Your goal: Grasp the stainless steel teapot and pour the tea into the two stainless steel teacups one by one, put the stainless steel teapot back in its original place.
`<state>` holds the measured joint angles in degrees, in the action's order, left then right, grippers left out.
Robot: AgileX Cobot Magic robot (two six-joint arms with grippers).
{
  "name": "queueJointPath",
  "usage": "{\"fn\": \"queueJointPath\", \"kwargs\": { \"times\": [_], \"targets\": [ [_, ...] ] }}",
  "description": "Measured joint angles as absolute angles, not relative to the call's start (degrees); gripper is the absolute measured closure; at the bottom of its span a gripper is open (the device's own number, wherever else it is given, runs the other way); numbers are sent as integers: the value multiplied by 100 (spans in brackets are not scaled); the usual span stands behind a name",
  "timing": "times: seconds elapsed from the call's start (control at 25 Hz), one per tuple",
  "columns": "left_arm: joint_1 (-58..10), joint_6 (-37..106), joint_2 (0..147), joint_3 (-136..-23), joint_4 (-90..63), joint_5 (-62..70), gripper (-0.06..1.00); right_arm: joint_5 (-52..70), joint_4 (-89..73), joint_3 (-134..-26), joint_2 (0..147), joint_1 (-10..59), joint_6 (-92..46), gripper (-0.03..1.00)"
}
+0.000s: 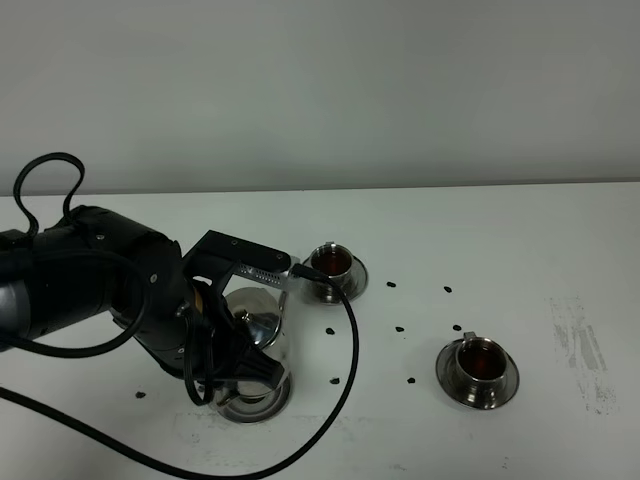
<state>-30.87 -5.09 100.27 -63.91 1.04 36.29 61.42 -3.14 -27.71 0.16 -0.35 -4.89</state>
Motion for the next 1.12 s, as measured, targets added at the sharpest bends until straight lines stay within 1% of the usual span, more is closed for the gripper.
{"fn": "queueJointPath", "kwargs": {
  "times": [0.2,1.12],
  "targets": [
    [-3087,-667,10027,-6196,76,3484,68,6142,-314,-2771,16,-35,-489,41],
    [-3087,-834,10161,-6183,92,3261,68,6142,-314,-2771,16,-35,-489,41]
  ]
}}
